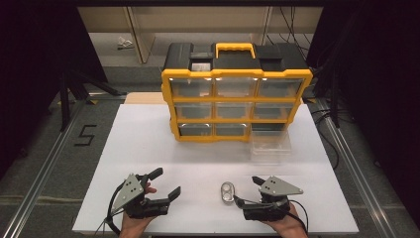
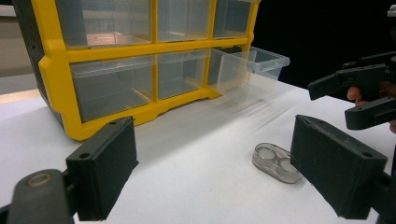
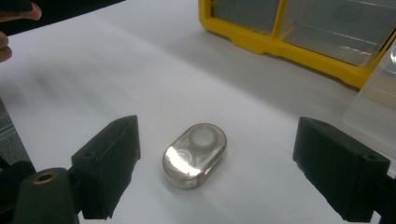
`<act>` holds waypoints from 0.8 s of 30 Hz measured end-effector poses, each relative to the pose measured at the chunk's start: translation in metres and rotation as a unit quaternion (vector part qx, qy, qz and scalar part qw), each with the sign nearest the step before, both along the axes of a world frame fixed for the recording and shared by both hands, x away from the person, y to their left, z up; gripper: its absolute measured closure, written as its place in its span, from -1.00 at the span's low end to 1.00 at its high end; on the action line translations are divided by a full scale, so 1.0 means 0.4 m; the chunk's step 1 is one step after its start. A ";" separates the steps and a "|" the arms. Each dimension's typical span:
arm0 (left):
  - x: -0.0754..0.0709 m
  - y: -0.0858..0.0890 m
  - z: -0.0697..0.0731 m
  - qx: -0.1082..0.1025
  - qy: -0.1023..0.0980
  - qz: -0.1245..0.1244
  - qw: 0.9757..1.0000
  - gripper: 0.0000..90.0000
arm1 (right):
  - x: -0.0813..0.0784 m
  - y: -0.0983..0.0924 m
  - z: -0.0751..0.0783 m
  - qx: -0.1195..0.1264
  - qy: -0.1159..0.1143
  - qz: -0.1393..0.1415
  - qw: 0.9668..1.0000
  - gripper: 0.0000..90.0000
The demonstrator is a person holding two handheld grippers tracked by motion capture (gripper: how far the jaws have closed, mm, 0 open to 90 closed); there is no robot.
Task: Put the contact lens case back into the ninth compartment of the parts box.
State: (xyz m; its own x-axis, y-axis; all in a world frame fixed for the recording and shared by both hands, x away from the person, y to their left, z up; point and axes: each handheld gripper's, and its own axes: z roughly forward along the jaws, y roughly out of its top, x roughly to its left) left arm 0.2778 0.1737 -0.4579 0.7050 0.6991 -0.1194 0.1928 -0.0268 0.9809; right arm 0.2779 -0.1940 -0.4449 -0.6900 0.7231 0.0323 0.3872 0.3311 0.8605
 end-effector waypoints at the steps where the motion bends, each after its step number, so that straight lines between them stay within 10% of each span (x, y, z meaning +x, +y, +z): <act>1: 0.000 0.000 0.000 0.000 0.000 0.000 1.000 -0.68 | 0.002 0.002 -0.001 -0.003 0.004 0.002 1.000 -0.65; 24: -0.001 -0.003 0.000 0.001 -0.002 -0.003 1.000 -0.68 | 0.048 0.055 -0.026 -0.060 0.056 0.016 0.997 -0.63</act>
